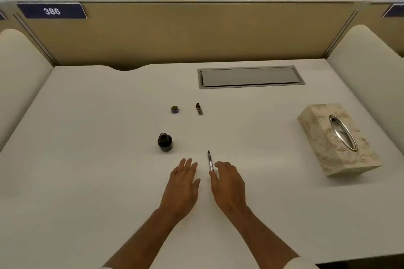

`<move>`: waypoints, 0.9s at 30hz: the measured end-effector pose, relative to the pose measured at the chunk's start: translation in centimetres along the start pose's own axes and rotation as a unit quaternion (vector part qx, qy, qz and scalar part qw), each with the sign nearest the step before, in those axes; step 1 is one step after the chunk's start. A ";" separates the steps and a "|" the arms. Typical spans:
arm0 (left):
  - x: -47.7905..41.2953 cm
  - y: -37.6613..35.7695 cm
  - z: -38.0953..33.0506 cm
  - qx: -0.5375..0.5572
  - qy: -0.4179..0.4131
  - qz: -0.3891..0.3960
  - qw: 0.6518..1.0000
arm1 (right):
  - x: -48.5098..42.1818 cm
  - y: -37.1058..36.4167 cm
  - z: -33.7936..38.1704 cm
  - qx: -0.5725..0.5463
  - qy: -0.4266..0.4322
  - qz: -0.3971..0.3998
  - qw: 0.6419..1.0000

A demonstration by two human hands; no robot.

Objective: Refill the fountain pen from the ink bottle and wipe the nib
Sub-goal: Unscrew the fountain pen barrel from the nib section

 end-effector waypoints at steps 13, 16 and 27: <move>-0.6 -1.9 1.2 0.014 0.005 0.025 1.000 | -1.4 -2.5 -1.2 -0.016 -0.082 0.052 0.995; -0.8 -1.6 1.3 0.037 0.022 0.028 0.999 | -1.4 -2.7 -1.2 -0.029 -0.083 0.063 0.994; -1.0 1.7 0.6 0.373 0.109 -0.039 0.920 | 0.0 -0.1 0.4 -0.174 -0.062 0.034 0.982</move>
Point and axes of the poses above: each hand's wrist, its own x-axis away from the middle knuckle, its own y-axis out of the back of the hand, z = x × y, the point moved 9 cm from there along -x, towards the middle knuckle, and after that the axes turned 5 degrees about z, right-handed, at the moved point
